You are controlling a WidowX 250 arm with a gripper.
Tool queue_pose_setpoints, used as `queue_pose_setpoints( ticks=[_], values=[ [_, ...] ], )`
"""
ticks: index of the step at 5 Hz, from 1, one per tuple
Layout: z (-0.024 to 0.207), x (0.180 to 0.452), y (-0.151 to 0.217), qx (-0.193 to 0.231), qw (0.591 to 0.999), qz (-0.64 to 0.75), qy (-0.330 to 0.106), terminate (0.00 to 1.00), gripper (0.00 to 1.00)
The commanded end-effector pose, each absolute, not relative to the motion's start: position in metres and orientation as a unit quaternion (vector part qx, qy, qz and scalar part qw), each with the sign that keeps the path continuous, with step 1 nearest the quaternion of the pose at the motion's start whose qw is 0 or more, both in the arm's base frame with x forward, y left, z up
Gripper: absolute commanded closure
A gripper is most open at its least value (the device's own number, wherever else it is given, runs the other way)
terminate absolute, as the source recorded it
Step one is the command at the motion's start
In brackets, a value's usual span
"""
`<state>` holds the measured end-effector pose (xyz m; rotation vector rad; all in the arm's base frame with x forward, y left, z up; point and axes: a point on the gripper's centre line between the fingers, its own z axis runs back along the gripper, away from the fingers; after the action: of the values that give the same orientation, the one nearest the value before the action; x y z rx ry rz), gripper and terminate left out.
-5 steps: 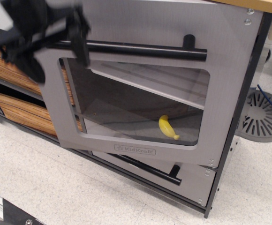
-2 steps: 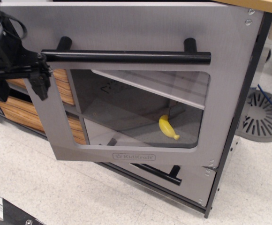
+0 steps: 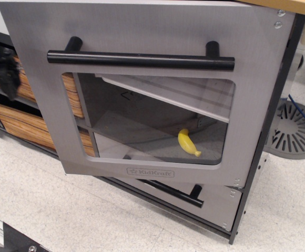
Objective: Open oven
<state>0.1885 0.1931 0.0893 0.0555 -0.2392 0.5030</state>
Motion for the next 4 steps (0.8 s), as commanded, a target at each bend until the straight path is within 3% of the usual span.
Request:
queue_pose_setpoints(
  ticks=[1,3,4],
  values=[
    [0.119,0.2,0.254,0.087,0.938,0.31,-0.126,0.0,0.0],
    [0.128,0.239,0.269,0.076,0.891,0.424,-0.143,0.0,0.0],
    [0.132,0.254,0.257,0.057,0.882,0.447,-0.134,0.0,0.0]
  ],
)
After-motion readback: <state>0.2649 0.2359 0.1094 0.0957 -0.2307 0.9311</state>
